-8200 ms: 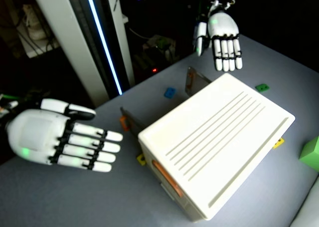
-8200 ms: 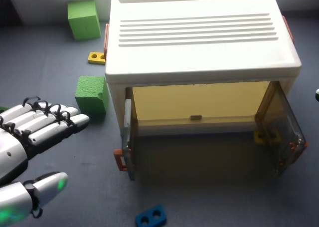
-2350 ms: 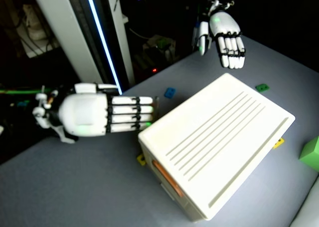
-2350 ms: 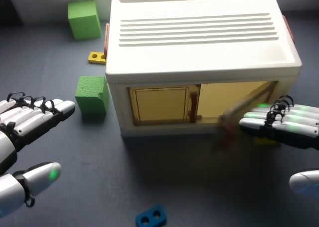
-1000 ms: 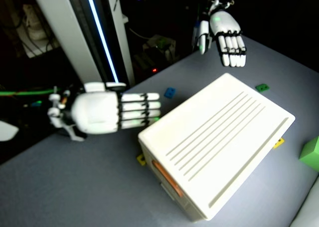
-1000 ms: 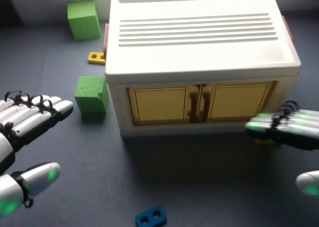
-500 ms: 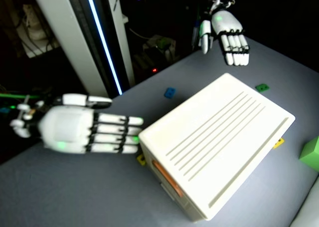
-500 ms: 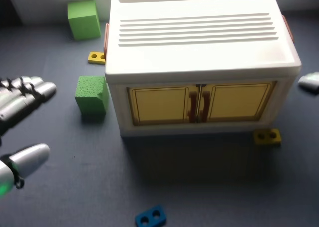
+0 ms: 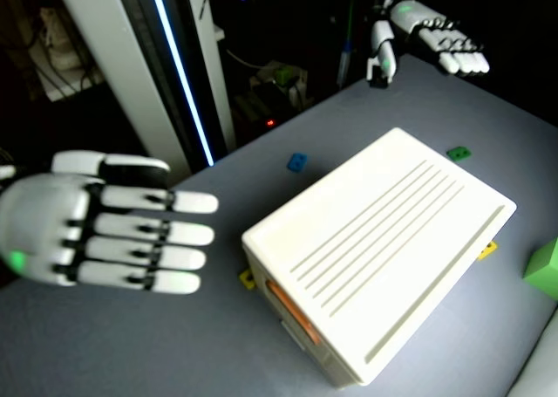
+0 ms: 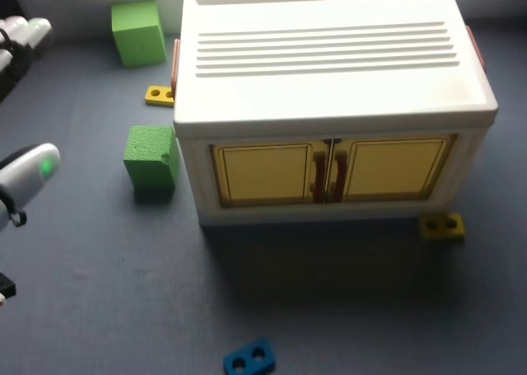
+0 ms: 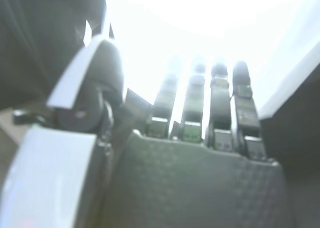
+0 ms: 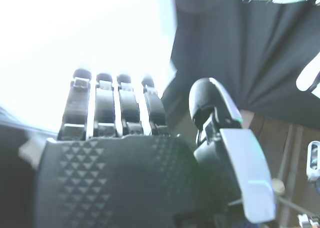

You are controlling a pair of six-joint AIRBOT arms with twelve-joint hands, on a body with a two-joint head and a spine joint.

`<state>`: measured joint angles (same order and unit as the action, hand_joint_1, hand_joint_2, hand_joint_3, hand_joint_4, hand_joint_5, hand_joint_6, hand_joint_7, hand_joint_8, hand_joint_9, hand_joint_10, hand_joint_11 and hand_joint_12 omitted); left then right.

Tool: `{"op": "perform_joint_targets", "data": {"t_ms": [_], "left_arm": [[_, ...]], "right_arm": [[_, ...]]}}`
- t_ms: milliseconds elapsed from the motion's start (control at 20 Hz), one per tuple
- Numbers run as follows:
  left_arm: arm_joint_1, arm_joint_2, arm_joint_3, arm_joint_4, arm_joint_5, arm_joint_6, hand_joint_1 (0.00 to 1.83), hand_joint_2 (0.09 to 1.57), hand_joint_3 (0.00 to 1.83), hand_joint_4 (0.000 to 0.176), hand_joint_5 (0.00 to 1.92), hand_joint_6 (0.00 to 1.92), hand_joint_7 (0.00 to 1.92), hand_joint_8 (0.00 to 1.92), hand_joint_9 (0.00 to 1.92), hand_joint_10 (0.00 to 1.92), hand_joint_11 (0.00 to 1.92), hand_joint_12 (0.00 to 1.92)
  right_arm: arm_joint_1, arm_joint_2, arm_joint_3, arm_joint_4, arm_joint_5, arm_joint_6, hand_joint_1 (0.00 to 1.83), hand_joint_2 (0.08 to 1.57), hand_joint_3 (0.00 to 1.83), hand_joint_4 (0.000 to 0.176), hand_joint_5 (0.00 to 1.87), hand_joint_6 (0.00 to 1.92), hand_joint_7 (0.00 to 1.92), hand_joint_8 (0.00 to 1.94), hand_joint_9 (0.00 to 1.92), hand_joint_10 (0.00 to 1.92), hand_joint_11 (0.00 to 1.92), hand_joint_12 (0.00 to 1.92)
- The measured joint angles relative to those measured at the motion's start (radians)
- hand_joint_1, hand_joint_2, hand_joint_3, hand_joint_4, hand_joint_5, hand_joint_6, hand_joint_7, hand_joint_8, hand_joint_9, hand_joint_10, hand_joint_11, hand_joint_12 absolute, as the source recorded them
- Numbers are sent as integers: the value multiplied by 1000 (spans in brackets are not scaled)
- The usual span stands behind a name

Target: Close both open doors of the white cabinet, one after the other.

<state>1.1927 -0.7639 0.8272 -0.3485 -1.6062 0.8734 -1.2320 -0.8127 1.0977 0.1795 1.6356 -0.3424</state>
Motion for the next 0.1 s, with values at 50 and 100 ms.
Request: {"op": "perform_joint_targets", "data": {"t_ms": [50, 100], "left_arm": [[-11, 0, 4, 3, 3, 0, 189, 1457, 0, 0, 0, 0, 0, 0, 0, 0, 0, 0], [-24, 0, 16, 24, -3, -19, 193, 1399, 0, 0, 0, 0, 0, 0, 0, 0, 0, 0]], "right_arm": [[15, 0, 2, -1, -2, 0, 651, 1477, 0, 23, 171, 7, 109, 11, 74, 9, 80, 54], [38, 0, 2, -10, 3, 0, 613, 1408, 0, 34, 190, 3, 148, 9, 108, 2, 15, 287]]}}
